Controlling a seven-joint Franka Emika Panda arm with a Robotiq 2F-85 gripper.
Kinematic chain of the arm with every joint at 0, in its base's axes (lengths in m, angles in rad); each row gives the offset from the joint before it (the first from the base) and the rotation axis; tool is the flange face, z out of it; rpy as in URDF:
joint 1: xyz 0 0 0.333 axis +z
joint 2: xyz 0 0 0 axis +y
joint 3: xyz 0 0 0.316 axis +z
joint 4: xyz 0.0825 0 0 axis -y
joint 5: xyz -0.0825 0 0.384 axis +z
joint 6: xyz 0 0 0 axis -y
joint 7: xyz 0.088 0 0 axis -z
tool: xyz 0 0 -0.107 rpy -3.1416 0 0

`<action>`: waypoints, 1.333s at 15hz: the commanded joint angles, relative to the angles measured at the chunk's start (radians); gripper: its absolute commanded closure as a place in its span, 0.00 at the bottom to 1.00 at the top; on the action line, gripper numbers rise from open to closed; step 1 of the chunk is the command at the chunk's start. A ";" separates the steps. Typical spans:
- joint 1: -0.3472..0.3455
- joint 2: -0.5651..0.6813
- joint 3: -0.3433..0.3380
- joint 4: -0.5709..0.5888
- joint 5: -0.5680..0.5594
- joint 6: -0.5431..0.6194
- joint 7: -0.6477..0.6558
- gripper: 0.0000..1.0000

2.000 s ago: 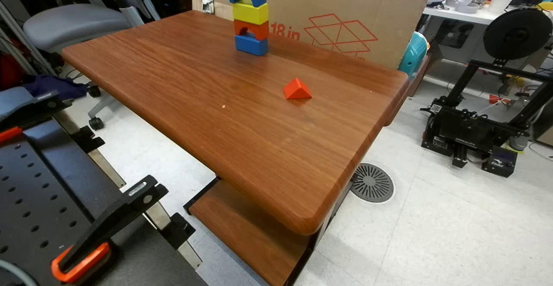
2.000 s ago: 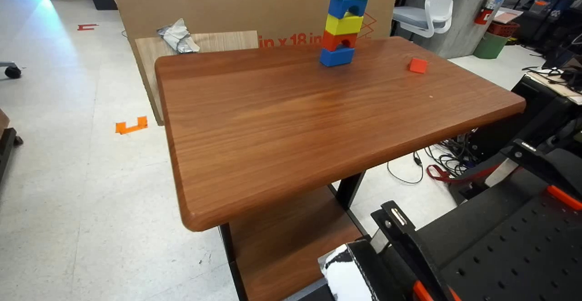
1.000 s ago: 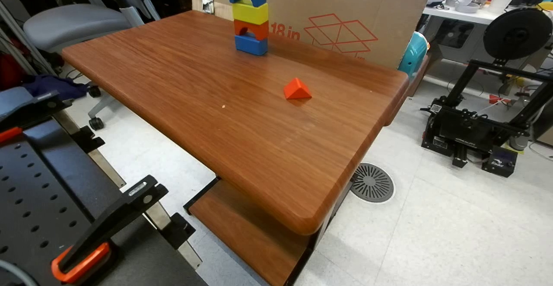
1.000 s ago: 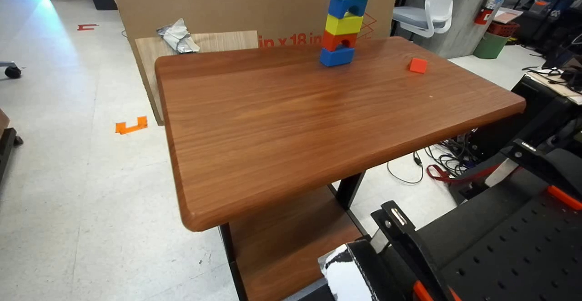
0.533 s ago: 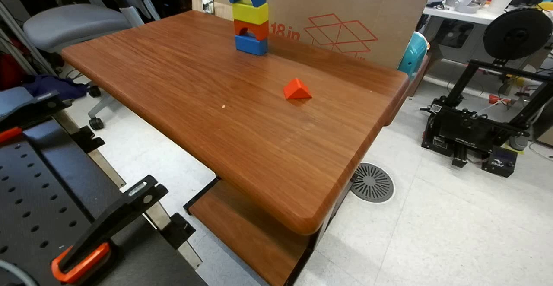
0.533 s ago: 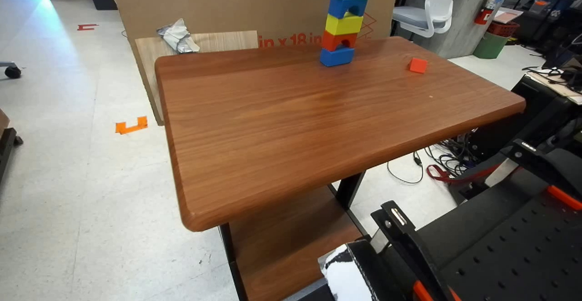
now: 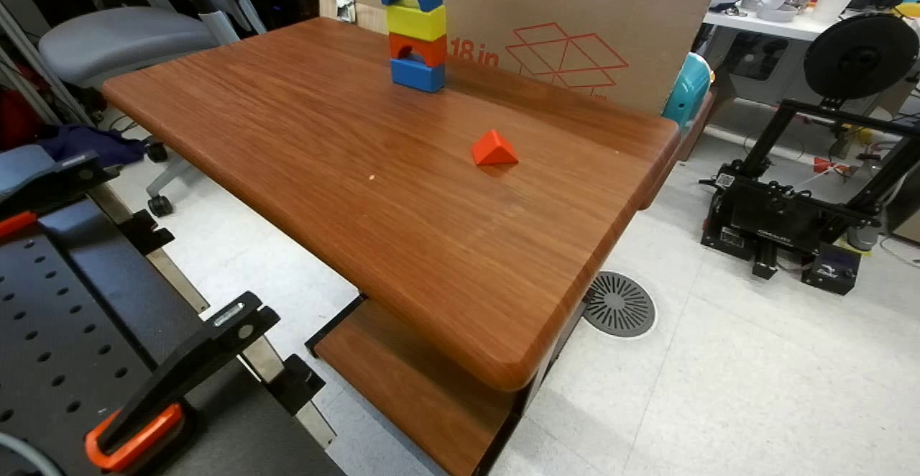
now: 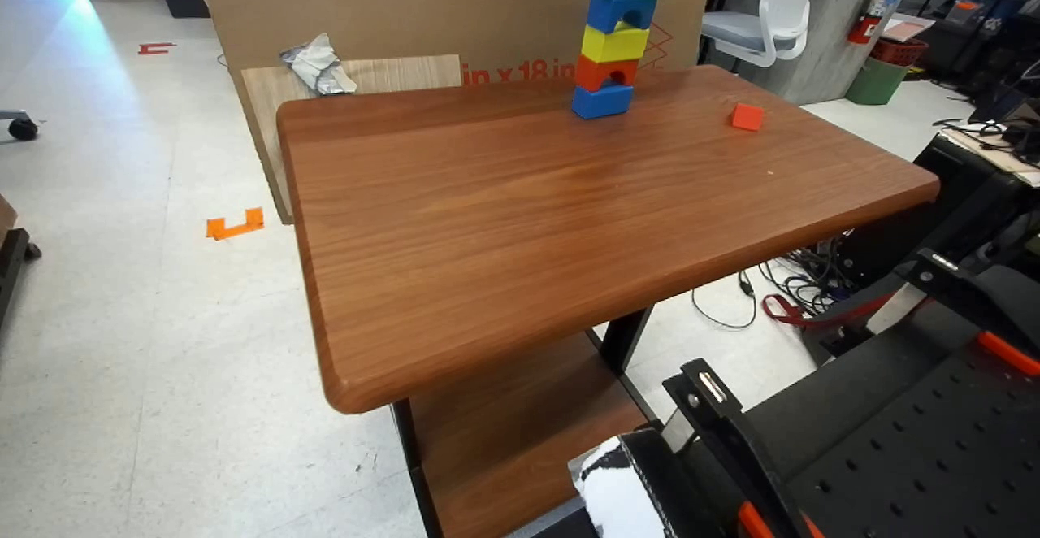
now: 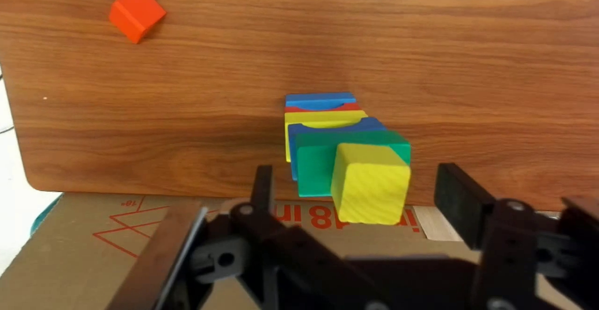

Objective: Put the yellow block on the table

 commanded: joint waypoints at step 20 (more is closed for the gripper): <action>0.055 -0.076 0.050 -0.106 -0.016 0.020 0.019 0.92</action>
